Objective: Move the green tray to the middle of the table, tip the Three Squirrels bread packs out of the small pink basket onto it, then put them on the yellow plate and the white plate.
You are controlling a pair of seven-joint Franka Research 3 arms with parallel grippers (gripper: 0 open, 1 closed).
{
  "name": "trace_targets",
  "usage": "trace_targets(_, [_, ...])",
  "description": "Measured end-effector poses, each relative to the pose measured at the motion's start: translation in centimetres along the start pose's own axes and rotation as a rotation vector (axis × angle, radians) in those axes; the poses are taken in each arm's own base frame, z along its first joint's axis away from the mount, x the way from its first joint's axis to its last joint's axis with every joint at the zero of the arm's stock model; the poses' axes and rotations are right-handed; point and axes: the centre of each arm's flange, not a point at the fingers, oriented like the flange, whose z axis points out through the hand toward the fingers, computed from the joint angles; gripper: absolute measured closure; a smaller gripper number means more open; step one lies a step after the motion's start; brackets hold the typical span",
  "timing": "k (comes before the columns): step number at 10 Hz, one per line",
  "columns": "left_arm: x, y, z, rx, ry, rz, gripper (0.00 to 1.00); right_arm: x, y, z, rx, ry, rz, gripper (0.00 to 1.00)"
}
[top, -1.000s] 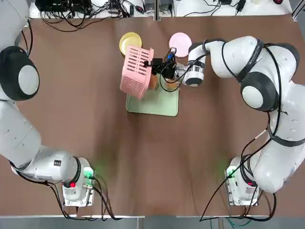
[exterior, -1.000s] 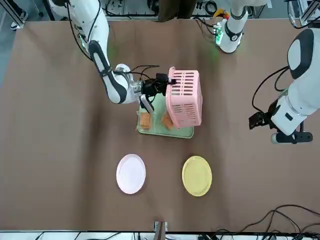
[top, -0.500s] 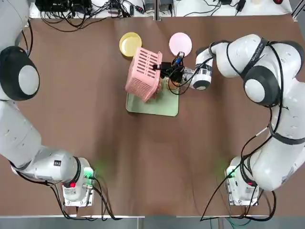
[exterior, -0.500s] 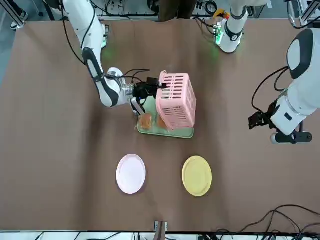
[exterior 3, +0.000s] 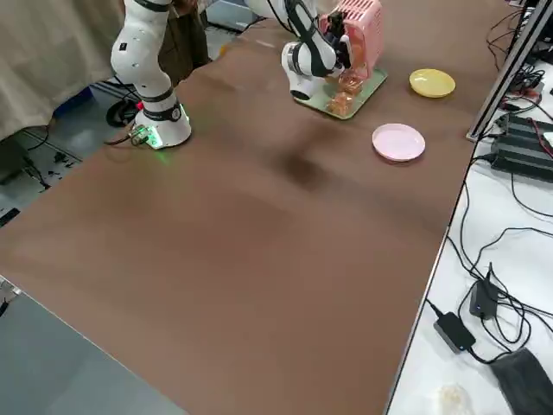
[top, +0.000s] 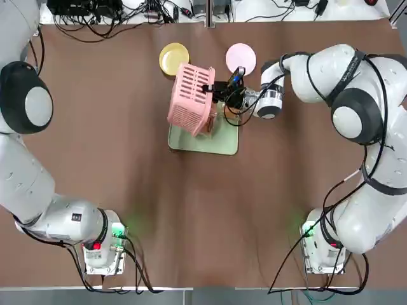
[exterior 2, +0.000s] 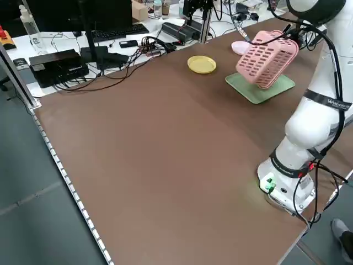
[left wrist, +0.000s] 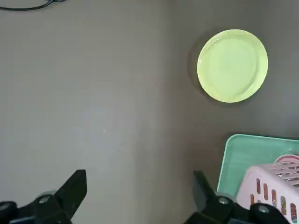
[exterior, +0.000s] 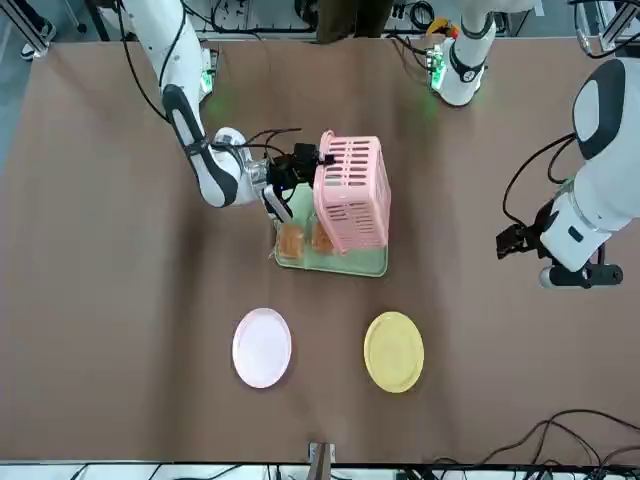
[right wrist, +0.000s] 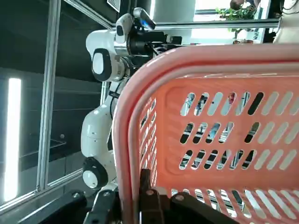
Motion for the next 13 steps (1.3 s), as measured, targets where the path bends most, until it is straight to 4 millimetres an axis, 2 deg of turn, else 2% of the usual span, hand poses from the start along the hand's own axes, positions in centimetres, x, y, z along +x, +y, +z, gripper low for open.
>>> trace_targets(2, [0.0,0.0,0.0,0.0,0.0,0.0,0.0,-0.3,-1.0,0.7,0.108,-0.016,-0.018,0.93])
trace_targets(3, [0.0,0.0,0.0,0.0,0.0,0.0,0.0,-0.6,-0.8,0.7,0.149,-0.016,-0.04,0.93])
trace_targets(5, [0.0,0.0,0.0,0.0,0.0,0.0,0.0,-1.4,0.6,0.2,0.2,-0.006,-0.067,0.93])
trace_targets(7, [0.0,0.0,0.0,0.0,0.0,0.0,0.0,-1.2,1.5,0.1,0.212,0.0,-0.08,0.93])
trace_targets(11, [0.0,0.0,0.1,0.0,-0.001,0.0,0.0,2.3,2.8,2.1,0.227,0.007,-0.116,0.93])
trace_targets(13, [0.1,0.1,0.3,0.001,-0.004,0.002,0.0,3.2,3.1,2.5,0.229,0.011,-0.126,0.93])
